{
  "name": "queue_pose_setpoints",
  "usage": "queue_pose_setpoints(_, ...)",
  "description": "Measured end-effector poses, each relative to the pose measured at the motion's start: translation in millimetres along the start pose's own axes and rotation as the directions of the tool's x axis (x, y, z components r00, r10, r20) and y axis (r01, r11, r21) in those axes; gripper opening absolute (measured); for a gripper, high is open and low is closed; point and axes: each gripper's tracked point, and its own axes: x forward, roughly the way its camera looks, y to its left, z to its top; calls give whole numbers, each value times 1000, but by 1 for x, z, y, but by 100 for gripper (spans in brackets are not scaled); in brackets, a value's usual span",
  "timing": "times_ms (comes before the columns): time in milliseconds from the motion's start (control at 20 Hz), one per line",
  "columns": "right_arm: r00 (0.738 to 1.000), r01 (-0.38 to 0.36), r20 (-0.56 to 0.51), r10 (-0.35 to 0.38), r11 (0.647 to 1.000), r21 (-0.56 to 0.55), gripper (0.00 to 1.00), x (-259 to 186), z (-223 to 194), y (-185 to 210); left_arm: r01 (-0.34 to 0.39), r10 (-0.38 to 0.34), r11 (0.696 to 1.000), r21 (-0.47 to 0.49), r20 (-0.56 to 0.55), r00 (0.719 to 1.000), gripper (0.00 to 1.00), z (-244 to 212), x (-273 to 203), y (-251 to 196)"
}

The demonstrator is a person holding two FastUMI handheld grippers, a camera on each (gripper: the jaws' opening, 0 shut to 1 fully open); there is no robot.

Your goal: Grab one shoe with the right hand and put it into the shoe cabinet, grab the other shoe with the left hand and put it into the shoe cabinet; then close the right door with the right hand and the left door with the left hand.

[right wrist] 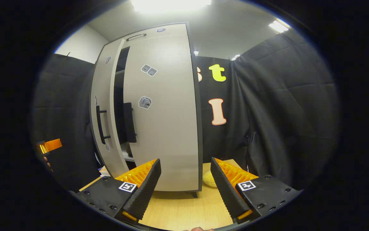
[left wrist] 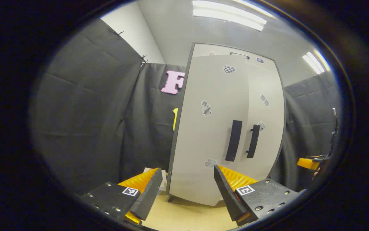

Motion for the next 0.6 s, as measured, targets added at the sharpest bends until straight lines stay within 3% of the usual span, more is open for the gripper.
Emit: queue_pose_setpoints(600, 999, 35, -22, -35, 999, 7, 98, -11, -6, 4, 17, -16, 997, 73, -21, 1000, 100, -1, 1, 0)
